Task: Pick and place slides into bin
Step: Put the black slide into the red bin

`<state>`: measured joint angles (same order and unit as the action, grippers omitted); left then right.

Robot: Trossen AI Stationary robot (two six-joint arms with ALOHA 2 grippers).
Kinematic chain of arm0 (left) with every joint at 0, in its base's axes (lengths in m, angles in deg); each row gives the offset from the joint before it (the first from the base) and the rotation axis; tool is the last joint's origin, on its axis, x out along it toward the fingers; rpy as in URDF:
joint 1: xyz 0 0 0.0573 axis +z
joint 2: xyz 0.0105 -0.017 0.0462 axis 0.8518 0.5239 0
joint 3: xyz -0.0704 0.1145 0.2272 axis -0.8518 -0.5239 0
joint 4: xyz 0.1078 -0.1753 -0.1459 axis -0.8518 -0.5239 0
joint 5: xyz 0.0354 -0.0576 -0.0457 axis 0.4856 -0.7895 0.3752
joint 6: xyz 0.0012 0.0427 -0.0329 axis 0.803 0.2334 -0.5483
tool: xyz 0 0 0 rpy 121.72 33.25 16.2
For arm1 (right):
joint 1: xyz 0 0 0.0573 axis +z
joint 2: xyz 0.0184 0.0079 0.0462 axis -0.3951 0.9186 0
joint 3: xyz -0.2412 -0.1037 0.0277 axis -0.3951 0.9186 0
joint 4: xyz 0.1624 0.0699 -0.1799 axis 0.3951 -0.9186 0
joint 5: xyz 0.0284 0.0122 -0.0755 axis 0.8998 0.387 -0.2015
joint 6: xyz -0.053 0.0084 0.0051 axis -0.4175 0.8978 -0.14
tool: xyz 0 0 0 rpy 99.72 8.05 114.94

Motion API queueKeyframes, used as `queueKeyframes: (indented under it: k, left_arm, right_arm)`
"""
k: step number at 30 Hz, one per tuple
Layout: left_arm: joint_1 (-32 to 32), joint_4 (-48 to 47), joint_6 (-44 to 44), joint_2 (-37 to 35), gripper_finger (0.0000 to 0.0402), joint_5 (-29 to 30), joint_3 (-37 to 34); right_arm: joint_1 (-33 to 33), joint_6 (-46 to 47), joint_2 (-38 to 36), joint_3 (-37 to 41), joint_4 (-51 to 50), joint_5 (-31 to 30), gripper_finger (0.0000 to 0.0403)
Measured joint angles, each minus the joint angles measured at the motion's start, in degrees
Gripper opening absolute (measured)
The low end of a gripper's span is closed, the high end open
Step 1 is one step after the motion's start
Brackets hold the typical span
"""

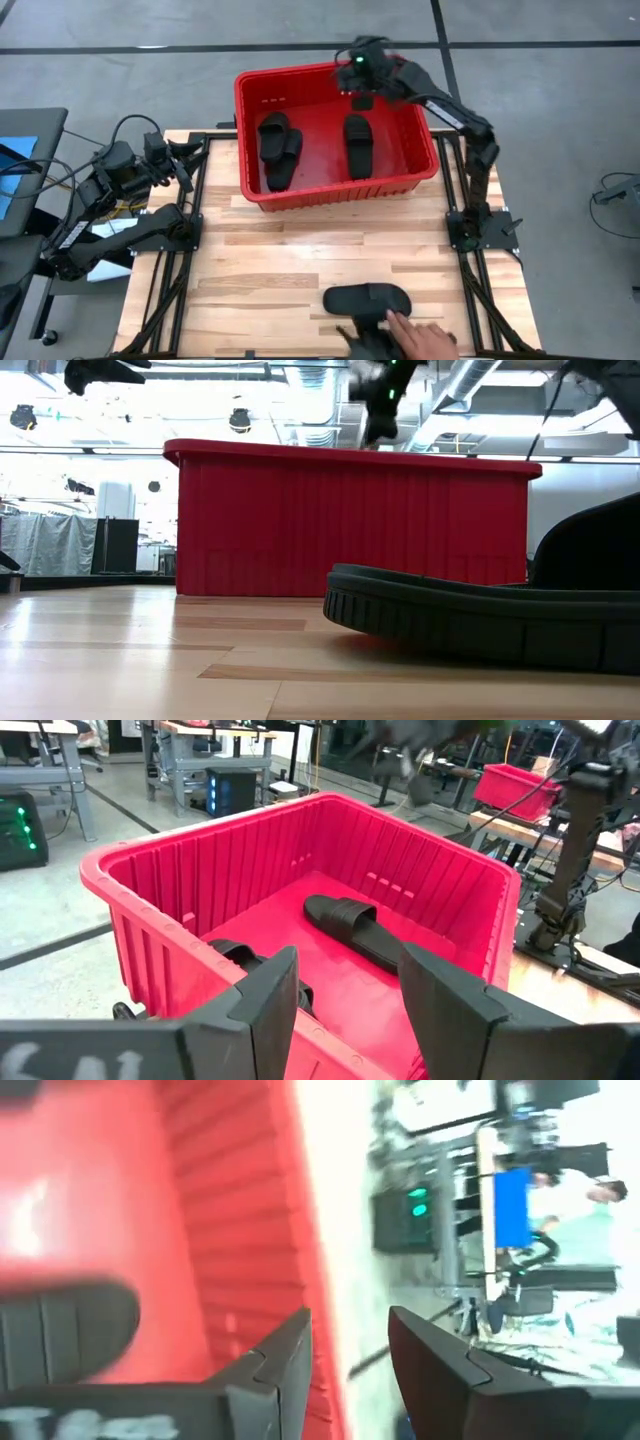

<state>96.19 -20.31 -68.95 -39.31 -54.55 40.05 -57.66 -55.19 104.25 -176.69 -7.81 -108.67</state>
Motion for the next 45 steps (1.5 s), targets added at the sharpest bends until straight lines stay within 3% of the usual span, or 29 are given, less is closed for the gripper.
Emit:
queueKeyframes:
  k: [10, 17, 22, 26, 31, 37, 45]
  left_arm:
    - [0.02, 0.02, -0.01, 0.0, 0.0164, -0.22, 0.0]
    - [0.0, 0.02, -0.34, 0.0, 0.0164, -0.26, -0.01]
    - [0.0, -0.36, -0.69, 0.0, 0.0164, -2.39, -0.02]
    - [0.0, -0.46, -0.47, 0.0, 0.0164, -6.7, -0.02]
    - [0.02, -0.46, -2.15, 0.02, 0.0164, -11.2, -0.02]
    - [0.0, -0.46, -2.69, 0.02, 0.0164, -15.53, -0.02]
    - [0.02, -1.44, -3.55, 0.02, 0.0164, -16.98, -0.02]
  right_arm:
    - [4.66, 30.26, -14.54, 0.0, -2.83, 7.43, 0.0116]
    - [7.45, 46.39, -21.35, -0.02, -14.18, 19.46, 0.0116]
    - [11.6, 52.26, -23.38, -0.02, -28.19, 25.09, 0.0116]
    - [16.91, 58.64, -23.39, 0.21, -41.01, 25.74, 0.0116]
    - [24.3, 70.77, -24.74, 3.43, -39.71, 30.5, 0.0116]
    - [35.69, 81.52, -24.61, 8.61, -39.85, 30.61, 0.0116]
    - [51.3, 99.96, -24.44, 24.79, -39.81, 30.49, 0.0116]
